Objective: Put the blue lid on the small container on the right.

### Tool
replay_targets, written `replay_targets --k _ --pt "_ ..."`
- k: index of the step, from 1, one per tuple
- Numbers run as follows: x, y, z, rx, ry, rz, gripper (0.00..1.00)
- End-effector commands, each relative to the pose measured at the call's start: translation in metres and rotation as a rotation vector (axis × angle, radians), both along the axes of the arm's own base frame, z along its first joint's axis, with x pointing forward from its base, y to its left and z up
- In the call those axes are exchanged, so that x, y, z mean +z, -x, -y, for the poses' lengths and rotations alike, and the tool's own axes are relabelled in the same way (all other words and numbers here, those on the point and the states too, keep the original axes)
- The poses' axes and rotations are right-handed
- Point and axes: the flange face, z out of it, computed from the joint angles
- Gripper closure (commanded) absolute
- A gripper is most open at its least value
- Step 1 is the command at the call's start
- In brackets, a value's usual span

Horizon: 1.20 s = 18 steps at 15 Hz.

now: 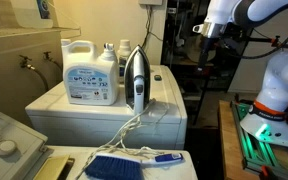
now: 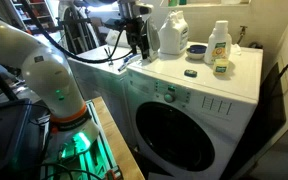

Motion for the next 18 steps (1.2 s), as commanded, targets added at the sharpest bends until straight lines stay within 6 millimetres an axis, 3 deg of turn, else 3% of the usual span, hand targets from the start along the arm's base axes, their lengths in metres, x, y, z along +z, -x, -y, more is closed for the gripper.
replay_targets --k 1,3,9,18 --pt "-0.005 0.002 0.000 0.000 0.002 -0.015 0.00" --pt "-0.015 0.004 0.001 -0.001 0.004 -0.036 0.00" --pt "-0.016 0.004 0.001 -0.001 0.005 -0.040 0.00" --pt "-0.026 -0.057 0.074 -0.389 -0.021 0.050 0.00"
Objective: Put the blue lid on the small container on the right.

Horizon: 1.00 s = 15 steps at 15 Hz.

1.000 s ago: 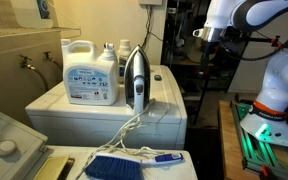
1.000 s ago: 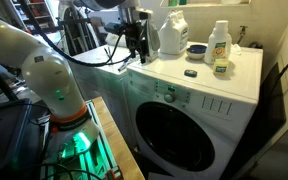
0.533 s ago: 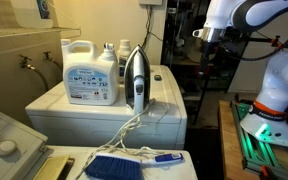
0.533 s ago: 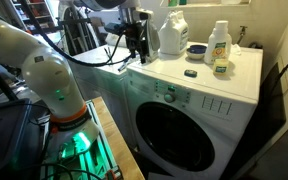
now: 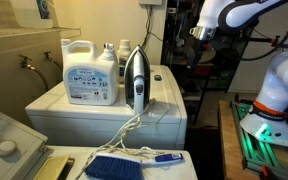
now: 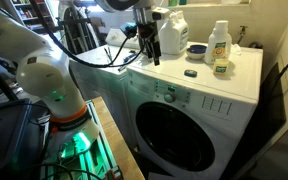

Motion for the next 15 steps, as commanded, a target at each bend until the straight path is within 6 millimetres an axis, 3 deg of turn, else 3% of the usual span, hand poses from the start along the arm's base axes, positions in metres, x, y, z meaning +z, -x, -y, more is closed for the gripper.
replay_targets --k 1,9,10,12,15 --pt "-0.010 -0.031 0.022 -0.155 -0.011 0.025 0.00" --pt "-0.024 -0.111 0.028 -0.483 0.011 0.007 0.00" --pt "-0.012 -0.090 0.024 -0.420 -0.007 0.023 0.00" --pt "-0.020 -0.105 0.023 -0.457 -0.003 0.009 0.00" --pt "-0.026 -0.111 0.026 -0.487 0.003 -0.001 0.00"
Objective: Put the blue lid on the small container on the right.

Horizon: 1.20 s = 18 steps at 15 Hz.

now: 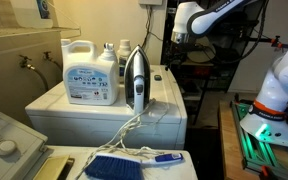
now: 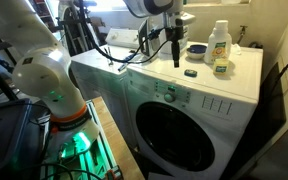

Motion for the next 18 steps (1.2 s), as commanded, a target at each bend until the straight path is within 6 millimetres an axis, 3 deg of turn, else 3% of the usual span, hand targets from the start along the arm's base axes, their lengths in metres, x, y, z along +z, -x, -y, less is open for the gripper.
replay_targets --k 1,5,18 --pt "-0.005 -0.010 0.007 -0.053 0.000 0.007 0.00" --pt "-0.010 -0.032 0.013 -0.092 -0.040 0.029 0.00" --pt "-0.062 -0.094 0.008 -0.204 -0.046 -0.005 0.00"
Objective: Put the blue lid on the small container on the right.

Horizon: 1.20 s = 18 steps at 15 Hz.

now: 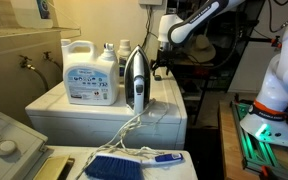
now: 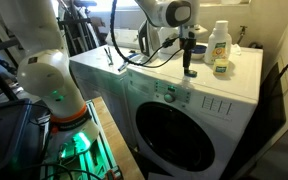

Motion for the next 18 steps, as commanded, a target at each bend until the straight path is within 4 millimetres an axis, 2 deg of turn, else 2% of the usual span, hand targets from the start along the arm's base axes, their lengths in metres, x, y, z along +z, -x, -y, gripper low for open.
replay_targets --k 1,2,8,12,15,17,18 --pt "-0.012 -0.016 0.003 -0.037 0.002 0.006 0.22" --pt "-0.014 -0.018 0.003 -0.038 0.002 0.006 0.26" --pt "-0.011 -0.025 0.007 -0.006 0.027 0.043 0.74" --pt "-0.003 -0.028 0.016 0.057 0.017 0.067 0.74" --pt "0.020 -0.032 0.034 0.199 0.010 0.074 0.74" --pt "0.034 -0.037 0.050 0.212 0.015 0.099 0.74" --pt "0.022 -0.038 0.035 0.189 0.022 0.101 0.49"
